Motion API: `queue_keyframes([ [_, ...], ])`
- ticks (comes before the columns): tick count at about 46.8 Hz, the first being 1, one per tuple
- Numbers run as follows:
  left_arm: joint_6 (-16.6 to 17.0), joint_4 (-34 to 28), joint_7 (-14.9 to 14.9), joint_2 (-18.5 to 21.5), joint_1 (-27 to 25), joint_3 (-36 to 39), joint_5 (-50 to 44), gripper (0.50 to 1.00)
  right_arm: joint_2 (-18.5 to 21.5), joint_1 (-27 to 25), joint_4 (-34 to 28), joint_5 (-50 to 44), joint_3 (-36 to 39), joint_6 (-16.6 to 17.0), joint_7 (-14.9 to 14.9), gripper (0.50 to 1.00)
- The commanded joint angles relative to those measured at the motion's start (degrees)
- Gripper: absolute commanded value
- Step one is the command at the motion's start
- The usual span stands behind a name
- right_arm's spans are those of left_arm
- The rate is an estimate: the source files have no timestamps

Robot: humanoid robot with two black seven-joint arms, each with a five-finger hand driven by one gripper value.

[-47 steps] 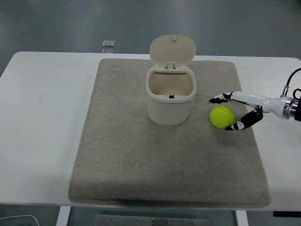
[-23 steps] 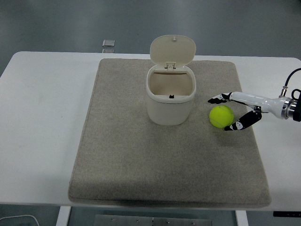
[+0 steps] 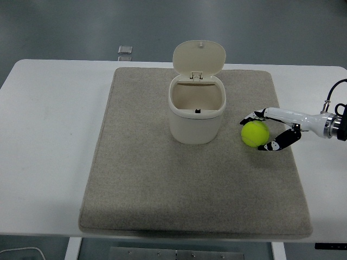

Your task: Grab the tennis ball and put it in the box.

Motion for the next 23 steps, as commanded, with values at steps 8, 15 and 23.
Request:
queue_keyframes([
  [8, -0.01, 0.0, 0.0, 0.0, 0.0, 0.08, 0.0, 0.992, -0.09, 0.08, 0.17, -0.1, 0.04, 0.09, 0.0, 0.727],
  [15, -0.01, 0.0, 0.0, 0.0, 0.0, -0.01, 0.0, 0.992, -0.18, 0.25, 0.26, -0.1, 0.04, 0.18, 0.26, 0.658],
  [23, -0.01, 0.0, 0.0, 0.0, 0.0, -0.01, 0.0, 0.992, -0.44, 0.52, 0.26, 0.08, 0.21, 0.27, 0.96, 0.5],
])
